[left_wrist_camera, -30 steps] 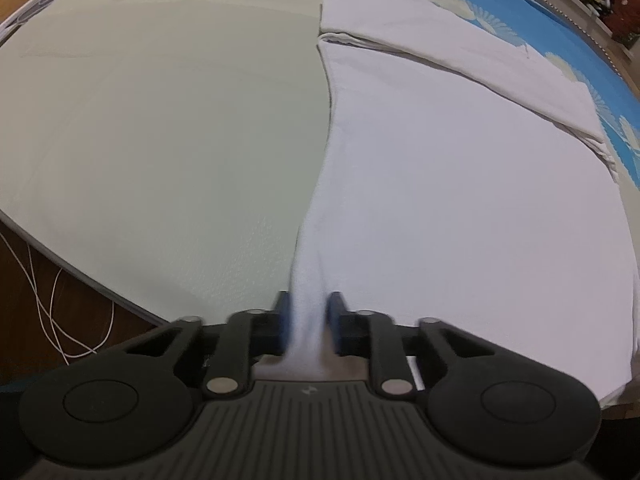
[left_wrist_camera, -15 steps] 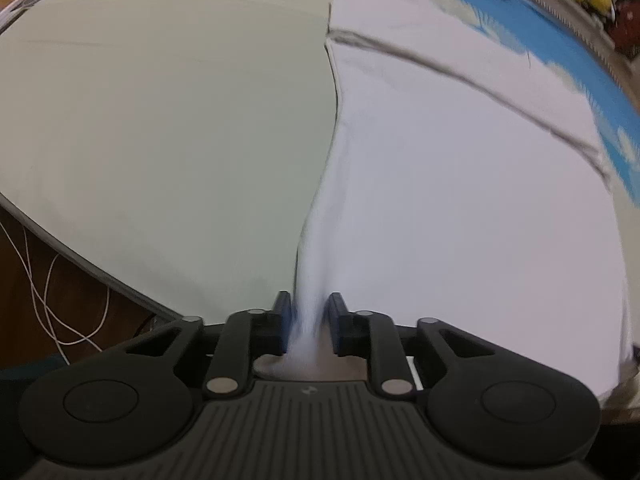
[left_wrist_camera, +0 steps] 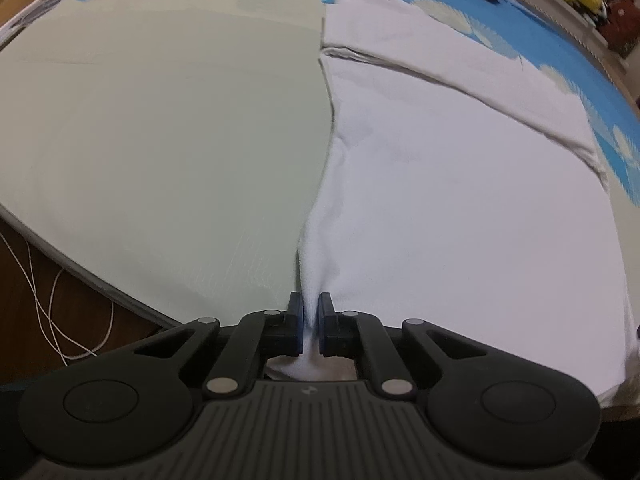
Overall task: Fold small clothes
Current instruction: 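Grasp the shirt hem with the left gripper while the right gripper grasps the hem too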
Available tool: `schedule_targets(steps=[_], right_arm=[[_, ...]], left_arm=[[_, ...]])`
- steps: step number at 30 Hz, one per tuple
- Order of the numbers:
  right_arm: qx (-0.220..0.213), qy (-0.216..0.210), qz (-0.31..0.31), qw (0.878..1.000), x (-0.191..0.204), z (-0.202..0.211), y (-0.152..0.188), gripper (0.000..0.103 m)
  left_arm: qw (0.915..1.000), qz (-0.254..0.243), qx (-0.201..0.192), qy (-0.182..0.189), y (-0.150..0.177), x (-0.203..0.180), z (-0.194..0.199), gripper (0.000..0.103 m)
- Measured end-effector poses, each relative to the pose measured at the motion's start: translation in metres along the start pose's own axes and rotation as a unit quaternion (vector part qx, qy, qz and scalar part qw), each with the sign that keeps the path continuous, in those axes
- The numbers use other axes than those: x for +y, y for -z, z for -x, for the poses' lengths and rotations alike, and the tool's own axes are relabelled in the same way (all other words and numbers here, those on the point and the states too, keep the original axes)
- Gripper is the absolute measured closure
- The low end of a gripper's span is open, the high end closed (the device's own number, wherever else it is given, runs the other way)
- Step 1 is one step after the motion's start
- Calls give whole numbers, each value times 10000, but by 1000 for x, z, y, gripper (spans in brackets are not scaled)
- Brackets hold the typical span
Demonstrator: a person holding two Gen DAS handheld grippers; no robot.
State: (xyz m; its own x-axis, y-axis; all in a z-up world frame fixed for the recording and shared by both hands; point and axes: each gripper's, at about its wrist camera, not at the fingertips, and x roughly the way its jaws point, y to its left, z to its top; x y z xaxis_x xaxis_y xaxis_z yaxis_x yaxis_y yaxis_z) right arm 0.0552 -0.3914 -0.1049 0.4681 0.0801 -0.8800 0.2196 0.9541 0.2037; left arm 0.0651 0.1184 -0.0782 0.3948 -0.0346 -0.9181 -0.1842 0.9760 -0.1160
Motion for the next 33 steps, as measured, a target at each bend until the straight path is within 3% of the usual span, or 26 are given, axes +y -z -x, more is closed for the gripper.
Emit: schedule_targets(steps=[5,8,11,19,33], right_arm=[[385,101,-139,9991,-3,-13,2,101],[485,205,61,9986,4,-18,6,97],[468,282,222,9983,9,-19,7,90],[433,369,413,9975,11,-19,12,85],[449,341,507,9971,13,-19,12,85]], left_arm=[[9991,369,181,57,-2,11,-5,94],[9994,256,214,-69,-1,10,-7,80],[9992,271,277,-137,1,11,-9,75],[9994,26,279,-213,2,2,-12,74],[9992,-130,237,-295,4,-5,-9,74]])
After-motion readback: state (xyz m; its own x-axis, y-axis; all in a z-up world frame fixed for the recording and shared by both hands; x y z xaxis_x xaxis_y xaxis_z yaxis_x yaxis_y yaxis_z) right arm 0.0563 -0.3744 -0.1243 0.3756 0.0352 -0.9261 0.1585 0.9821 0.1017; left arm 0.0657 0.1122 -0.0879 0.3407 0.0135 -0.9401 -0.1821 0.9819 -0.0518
